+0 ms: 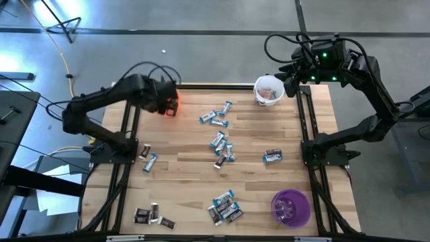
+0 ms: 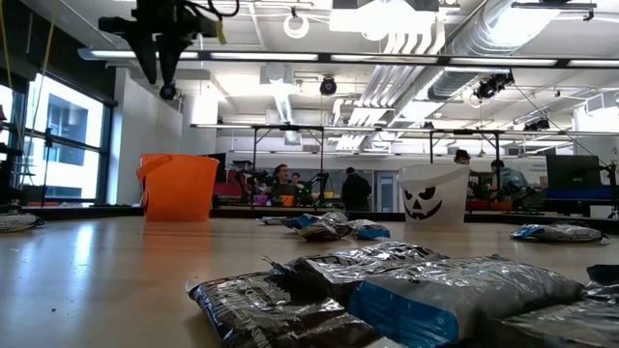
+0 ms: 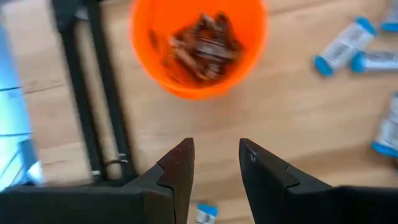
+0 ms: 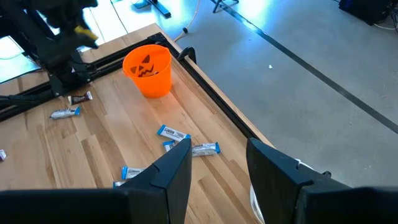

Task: Sort candy
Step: Put the brown chocolate into the orange bucket

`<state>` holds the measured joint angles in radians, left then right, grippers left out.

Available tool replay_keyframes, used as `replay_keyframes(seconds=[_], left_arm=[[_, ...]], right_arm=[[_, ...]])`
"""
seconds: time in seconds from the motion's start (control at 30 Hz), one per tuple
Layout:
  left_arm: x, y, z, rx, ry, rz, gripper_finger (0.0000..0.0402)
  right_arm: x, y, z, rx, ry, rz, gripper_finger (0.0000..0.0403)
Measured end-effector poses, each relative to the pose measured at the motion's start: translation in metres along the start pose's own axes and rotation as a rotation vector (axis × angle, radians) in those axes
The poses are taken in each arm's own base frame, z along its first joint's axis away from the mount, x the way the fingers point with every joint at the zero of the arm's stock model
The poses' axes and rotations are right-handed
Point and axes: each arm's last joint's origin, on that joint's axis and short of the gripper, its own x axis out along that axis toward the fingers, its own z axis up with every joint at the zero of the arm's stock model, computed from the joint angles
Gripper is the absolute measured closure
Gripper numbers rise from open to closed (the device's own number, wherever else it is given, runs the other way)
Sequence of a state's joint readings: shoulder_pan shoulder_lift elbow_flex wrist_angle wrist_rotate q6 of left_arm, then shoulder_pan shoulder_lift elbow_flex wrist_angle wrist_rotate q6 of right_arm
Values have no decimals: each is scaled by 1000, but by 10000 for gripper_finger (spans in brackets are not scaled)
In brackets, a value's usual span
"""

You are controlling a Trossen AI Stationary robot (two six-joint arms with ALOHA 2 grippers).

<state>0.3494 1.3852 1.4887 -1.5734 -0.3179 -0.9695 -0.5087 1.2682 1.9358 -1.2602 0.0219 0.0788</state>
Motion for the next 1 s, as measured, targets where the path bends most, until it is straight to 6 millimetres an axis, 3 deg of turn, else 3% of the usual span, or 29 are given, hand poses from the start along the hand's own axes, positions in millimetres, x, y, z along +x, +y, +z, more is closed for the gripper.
replay_keyframes(seconds=[0.23,0.47,0.73,1.0], left_arm=[[6,-10,-54,-8,59,-24,287],[16,-2,-101,-13,151,-15,287],[29,10,-139,34,197,19,287],[52,12,-159,163,223,77,287]], right_arm=[[0,0,0,0,0,0,253],[0,0,0,0,0,0,253],[0,0,0,0,0,0,253],[0,0,0,0,0,0,253]])
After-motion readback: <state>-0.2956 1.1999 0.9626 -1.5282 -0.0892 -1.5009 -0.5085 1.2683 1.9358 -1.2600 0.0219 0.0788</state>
